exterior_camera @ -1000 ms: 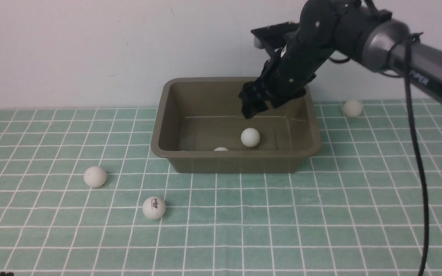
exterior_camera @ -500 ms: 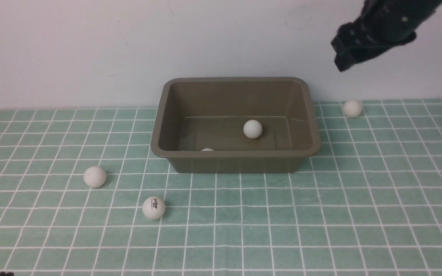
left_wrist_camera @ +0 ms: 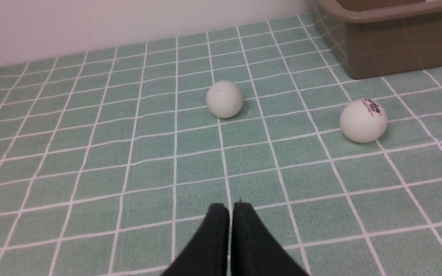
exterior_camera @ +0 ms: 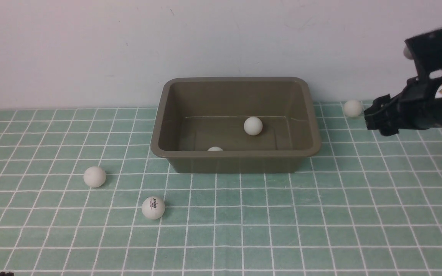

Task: Put the table tennis balls in the box on the green coffee tablecloth.
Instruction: 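Reach for and grasp a ping pong ball on the table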

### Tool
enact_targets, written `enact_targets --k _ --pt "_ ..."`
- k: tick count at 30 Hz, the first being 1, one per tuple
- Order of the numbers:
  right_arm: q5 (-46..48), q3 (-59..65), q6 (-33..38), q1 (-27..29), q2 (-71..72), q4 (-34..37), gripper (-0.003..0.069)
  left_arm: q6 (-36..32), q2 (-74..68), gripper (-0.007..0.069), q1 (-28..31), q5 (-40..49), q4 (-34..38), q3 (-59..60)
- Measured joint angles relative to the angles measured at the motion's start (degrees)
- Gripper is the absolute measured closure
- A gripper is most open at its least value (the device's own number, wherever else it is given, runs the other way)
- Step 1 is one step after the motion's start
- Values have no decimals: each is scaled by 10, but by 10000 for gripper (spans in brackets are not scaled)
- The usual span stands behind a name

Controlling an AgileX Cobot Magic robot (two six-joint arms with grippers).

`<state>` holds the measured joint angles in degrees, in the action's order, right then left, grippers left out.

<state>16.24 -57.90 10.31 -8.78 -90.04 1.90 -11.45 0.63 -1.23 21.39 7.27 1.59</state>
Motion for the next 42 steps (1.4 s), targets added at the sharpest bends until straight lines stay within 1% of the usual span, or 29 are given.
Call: enact_targets --k 6,11,18,24,32,42 --pt "-185 6 -62 8 -123 11 206 0 0 629 0 0 0 0" --pt "-246 6 -69 16 -186 43 207 0 0 629 0 0 0 0" --pt "-271 6 -38 35 -201 71 207 0 0 629 0 0 0 0" --pt "-268 -10 -18 43 -201 75 207 0 0 629 0 0 0 0" --pt "-272 -64 -17 43 -246 75 207 0 0 629 0 0 0 0" --pt "-255 -139 -17 39 -295 71 207 0 0 629 0 0 0 0"
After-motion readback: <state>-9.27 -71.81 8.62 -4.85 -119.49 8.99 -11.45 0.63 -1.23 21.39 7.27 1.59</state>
